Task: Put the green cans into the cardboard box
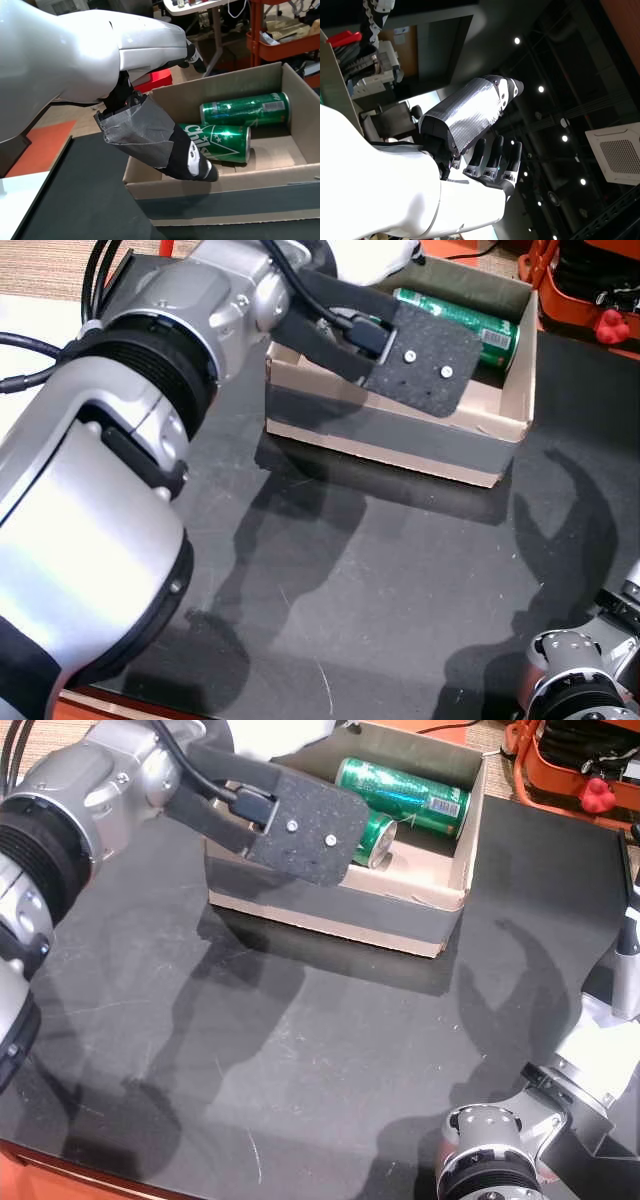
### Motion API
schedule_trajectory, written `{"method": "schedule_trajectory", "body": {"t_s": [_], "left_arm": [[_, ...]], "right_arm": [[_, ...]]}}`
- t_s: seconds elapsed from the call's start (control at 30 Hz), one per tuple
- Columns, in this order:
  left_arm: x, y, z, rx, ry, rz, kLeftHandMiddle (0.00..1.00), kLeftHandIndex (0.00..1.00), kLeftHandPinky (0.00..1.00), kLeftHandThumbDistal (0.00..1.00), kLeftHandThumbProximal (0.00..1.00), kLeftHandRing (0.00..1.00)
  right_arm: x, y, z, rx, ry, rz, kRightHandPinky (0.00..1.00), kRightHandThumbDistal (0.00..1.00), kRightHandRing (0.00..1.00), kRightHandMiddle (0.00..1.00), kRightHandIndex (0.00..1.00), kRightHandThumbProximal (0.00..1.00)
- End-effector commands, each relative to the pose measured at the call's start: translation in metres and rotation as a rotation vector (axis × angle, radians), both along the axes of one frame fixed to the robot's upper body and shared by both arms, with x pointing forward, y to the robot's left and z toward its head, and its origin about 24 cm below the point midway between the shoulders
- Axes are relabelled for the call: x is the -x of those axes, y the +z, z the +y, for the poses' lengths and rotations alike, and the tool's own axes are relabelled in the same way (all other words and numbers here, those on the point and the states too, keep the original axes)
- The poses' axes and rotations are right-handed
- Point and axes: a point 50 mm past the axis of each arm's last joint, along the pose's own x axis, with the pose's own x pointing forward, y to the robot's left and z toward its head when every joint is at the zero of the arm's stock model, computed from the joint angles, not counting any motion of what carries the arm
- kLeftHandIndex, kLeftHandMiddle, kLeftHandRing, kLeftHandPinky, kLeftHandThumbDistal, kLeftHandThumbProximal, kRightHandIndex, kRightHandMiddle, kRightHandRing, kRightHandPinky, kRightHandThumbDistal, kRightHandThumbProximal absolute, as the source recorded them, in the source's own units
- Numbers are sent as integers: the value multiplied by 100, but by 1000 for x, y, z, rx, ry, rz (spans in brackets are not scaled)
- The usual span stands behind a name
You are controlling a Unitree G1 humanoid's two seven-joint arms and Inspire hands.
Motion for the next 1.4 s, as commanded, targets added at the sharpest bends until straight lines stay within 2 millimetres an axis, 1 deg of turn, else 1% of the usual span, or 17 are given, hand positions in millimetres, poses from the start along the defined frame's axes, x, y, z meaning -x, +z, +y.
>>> {"method": "schedule_trajectory", "body": {"t_s": [0.0, 0.23, 0.33, 0.47, 0.53, 0.63, 0.77, 0.87, 0.9, 0.93, 0.97, 1.0, 1.03, 1.1, 1.13, 1.3, 1.37], "left_arm": [[0, 5, -1, 17, 1, -5, 100, 100, 95, 100, 26, 100], [0, 12, 0, 31, -24, -30, 100, 100, 92, 100, 26, 100], [0, 20, 4, 70, -51, -36, 100, 100, 89, 84, 15, 100], [2, 32, 17, 338, -137, -1, 100, 100, 87, 72, 12, 100], [7, 35, 30, 532, -224, 49, 100, 95, 85, 76, 16, 100], [23, 42, 59, 819, -457, 130, 99, 91, 85, 76, 5, 100], [49, 54, 107, 1016, -710, -25, 100, 99, 82, 86, 23, 100], [72, 54, 152, 1272, -818, -233, 94, 93, 81, 68, 40, 95], [82, 46, 171, 1380, -818, -297, 92, 93, 83, 61, 55, 96], [94, 35, 190, 1478, -814, -352, 92, 93, 83, 69, 67, 96], [104, 27, 201, 1542, -816, -384, 92, 93, 83, 67, 71, 95], [117, 16, 214, 1623, -813, -450, 92, 94, 83, 41, 69, 95], [128, 8, 222, 1684, -806, -519, 92, 94, 86, 28, 68, 96], [150, -12, 237, 1757, -747, -671, 95, 94, 91, 10, 79, 98], [160, -23, 242, 1791, -712, -720, 94, 94, 94, 7, 81, 98], [200, -71, 258, 1963, -659, -705, 97, 100, 98, 18, 100, 100], [213, -89, 262, 2065, -636, -713, 100, 100, 100, 10, 100, 100]], "right_arm": [[-7, 2, 35, -88, 53, -28, 67, 96, 65, 64, 54, 85], [-7, 0, 28, -85, 57, -17, 67, 93, 66, 64, 54, 86], [-7, -2, 25, -91, 69, -13, 66, 90, 65, 62, 53, 86], [-6, -4, 21, -78, 85, -7, 66, 87, 65, 62, 53, 86], [-6, -5, 20, -64, 79, 4, 67, 86, 66, 63, 54, 89], [-5, -6, 17, -54, 85, 11, 67, 84, 66, 63, 54, 88], [-5, -8, 12, -46, 95, 23, 68, 83, 67, 64, 54, 87], [-7, -8, 9, -55, 130, 8, 67, 87, 67, 64, 55, 82], [-8, -8, 8, -56, 135, 7, 67, 88, 67, 64, 55, 81], [-8, -8, 6, -49, 137, 10, 68, 89, 67, 64, 55, 83], [-8, -8, 4, -44, 137, 14, 68, 89, 67, 65, 55, 83], [-8, -8, 2, -39, 143, 18, 68, 90, 68, 65, 56, 83], [-8, -8, -1, -35, 151, 21, 68, 90, 68, 65, 56, 83], [-10, -9, -4, -32, 172, 30, 68, 93, 68, 65, 56, 81], [-10, -9, -5, -35, 180, 33, 68, 94, 68, 65, 56, 80], [-9, -6, -18, -15, 165, 16, 72, 92, 71, 67, 58, 82], [-7, -5, -27, -12, 134, 16, 71, 92, 70, 67, 58, 86]]}}
